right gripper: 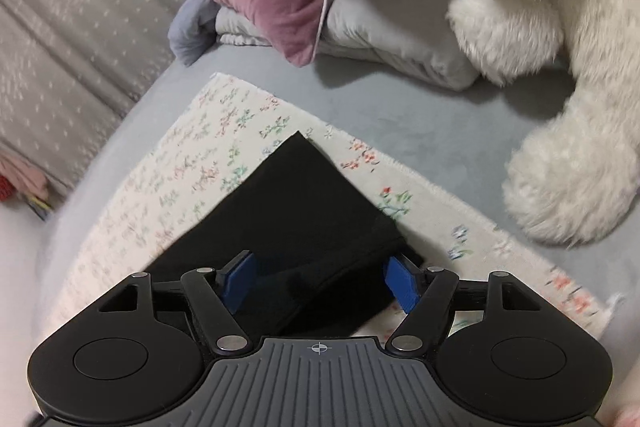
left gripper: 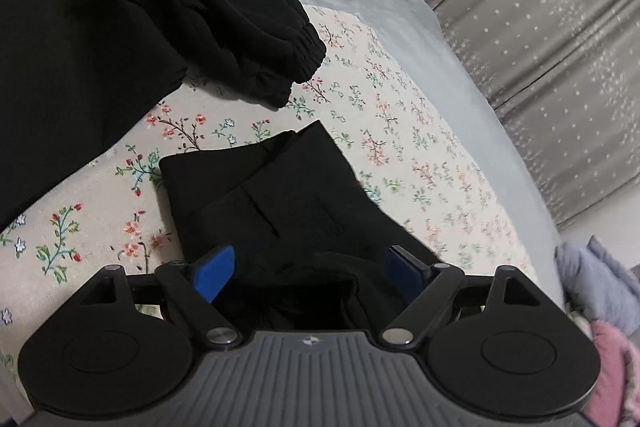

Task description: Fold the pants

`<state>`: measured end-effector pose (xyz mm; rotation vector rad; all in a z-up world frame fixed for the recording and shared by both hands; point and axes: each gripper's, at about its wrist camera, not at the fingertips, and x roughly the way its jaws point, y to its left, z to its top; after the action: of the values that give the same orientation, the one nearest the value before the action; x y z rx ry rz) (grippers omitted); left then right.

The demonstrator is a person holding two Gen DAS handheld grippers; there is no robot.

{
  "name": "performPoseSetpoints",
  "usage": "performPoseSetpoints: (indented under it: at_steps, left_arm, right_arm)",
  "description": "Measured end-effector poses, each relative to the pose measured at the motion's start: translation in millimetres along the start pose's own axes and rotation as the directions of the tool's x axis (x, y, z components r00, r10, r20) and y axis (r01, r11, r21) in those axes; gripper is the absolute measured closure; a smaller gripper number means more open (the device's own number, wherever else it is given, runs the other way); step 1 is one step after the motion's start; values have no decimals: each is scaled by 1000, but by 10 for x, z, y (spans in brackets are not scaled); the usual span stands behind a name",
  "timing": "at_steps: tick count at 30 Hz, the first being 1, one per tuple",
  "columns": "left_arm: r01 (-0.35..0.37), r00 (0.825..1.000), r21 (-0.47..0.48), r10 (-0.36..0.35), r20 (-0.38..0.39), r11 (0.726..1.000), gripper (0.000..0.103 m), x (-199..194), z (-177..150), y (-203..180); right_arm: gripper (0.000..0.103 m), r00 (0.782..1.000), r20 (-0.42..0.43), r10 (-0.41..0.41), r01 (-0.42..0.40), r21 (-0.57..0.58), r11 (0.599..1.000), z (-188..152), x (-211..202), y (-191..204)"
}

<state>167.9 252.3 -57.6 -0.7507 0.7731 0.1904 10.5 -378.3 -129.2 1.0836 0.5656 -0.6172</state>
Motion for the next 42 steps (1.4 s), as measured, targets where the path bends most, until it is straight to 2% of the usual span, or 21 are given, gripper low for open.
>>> performPoseSetpoints:
  at_steps: [2, 4, 6, 7, 8, 9, 11, 14, 16, 18, 21, 22, 23, 25, 26, 27, 28, 30, 36, 39, 42]
  left_arm:
    - [19, 1000, 1, -19, 8, 1000, 16, 43, -43, 63]
    - [24, 1000, -11, -24, -2, 1000, 17, 99, -71, 122]
    - [9, 1000, 4, -9, 9, 1000, 27, 118, -79, 127]
    - [-5, 1000, 30, 4, 22, 1000, 34, 124, -77, 104]
    - [-14, 999, 57, 12, 33, 998, 58, 130, -71, 80]
    - [-14, 999, 67, 12, 33, 998, 100, 159, -63, 71]
    - [-3, 1000, 40, 2, 20, 999, 99, 231, -35, 119]
    - [-25, 995, 42, 21, 99, 999, 100, 159, 72, 180]
    - [26, 990, 10, -27, 137, 1000, 100, 32, 186, 270]
    - [30, 985, 16, -32, 168, 999, 100, -93, 241, 327]
    - [95, 991, 1, -95, 96, 995, 99, -103, 217, 384]
    - [106, 992, -5, -106, 65, 994, 99, -95, 178, 385]
    - [112, 993, 1, -112, 39, 994, 93, -82, 145, 366]
    - [119, 993, 12, -119, 2, 993, 68, -64, 86, 310]
    - [119, 993, 15, -119, -9, 993, 47, -65, 57, 292]
    - [113, 994, 20, -113, -15, 993, 34, -78, 25, 275]
    - [107, 994, 21, -106, -18, 994, 33, -92, -8, 276]
    - [101, 994, 18, -100, -39, 995, 33, -116, -71, 275]
    - [97, 993, 8, -96, -70, 995, 31, -185, -204, 284]
    - [132, 987, -4, -132, -90, 991, 27, -160, -264, 223]
    - [118, 987, 17, -115, -112, 993, 22, -64, -365, 128]
  right_arm:
    - [32, 1000, -14, -19, 19, 15, 1000, -16, 101, 24]
    - [39, 998, -22, -66, 67, 37, 997, -88, 203, 15]
    - [73, 996, -37, -80, 82, 51, 995, -183, 296, -5]
    - [79, 996, -43, -73, 75, 56, 996, -214, 315, -14]
    - [86, 997, -44, -65, 68, 50, 996, -224, 333, -3]
    - [89, 997, -37, -63, 64, 31, 997, -222, 336, 28]
    - [93, 998, -11, -65, 65, -15, 998, -201, 329, 109]
    - [98, 999, 15, -49, 50, -77, 996, -85, 355, 243]
    - [99, 999, 32, -4, 7, -84, 996, 104, 336, 296]
    - [99, 997, 59, 57, -52, -73, 996, 310, 220, 366]
    - [99, 976, 97, 197, -195, -31, 980, 509, -59, 380]
    - [99, 973, 93, 212, -210, -28, 977, 518, -102, 365]
    - [99, 977, 84, 194, -191, -50, 980, 490, -121, 337]
    - [93, 996, 34, 87, -82, -126, 989, 371, 16, 280]
    - [91, 1000, -18, 17, -20, -149, 989, 294, 163, 206]
    - [91, 996, -76, -52, 40, -146, 988, 198, 334, 91]
    - [91, 992, -101, -71, 57, -133, 990, 137, 422, -5]
    - [91, 994, -99, -36, 26, -98, 995, 28, 479, -140]
    - [78, 998, -51, -35, 29, -123, 992, 30, 409, 23]
    - [78, 997, -62, -40, 32, -128, 991, -10, 446, 45]
    - [78, 999, -35, -25, 22, -99, 995, 26, 422, 4]
